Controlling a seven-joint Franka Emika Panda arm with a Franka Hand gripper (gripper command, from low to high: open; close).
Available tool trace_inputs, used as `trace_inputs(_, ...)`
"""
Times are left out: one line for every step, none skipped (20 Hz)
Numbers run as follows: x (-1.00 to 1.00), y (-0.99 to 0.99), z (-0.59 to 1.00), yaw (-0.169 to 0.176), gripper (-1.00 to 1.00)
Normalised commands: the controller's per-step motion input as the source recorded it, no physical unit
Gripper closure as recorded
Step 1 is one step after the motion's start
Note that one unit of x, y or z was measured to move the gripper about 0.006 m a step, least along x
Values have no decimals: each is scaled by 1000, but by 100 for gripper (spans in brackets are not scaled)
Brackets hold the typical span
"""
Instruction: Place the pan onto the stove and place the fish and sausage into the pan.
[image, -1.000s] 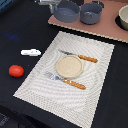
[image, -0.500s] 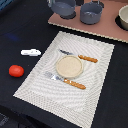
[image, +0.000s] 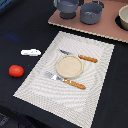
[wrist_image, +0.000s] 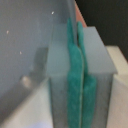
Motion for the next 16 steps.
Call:
trace_inputs(-266, 423, -340, 46, 100)
trace_inputs(-189, 471, -346, 46, 100)
trace_inputs(-154, 466, -346, 43, 100)
trace_inputs(-86, 489, -337, 33, 100)
trace_inputs(-37, 494, -334, 27, 100)
trace_inputs(0, 506, -320, 18, 100)
trace_inputs(0, 494, -320, 14, 100)
trace_inputs(0, 486, -314, 6, 100)
trace_inputs(9, 500, -300, 3, 100)
trace_inputs(0, 426, -320, 0, 100)
trace_inputs(0, 420, -351, 0, 100)
trace_inputs(0, 391, -360, 0, 100)
trace_inputs(0, 337, -346, 0, 100)
trace_inputs(-31, 211, -386, 1, 100)
trace_inputs(-3, 211, -377, 1, 100)
trace_inputs(-11, 146, -389, 5, 100)
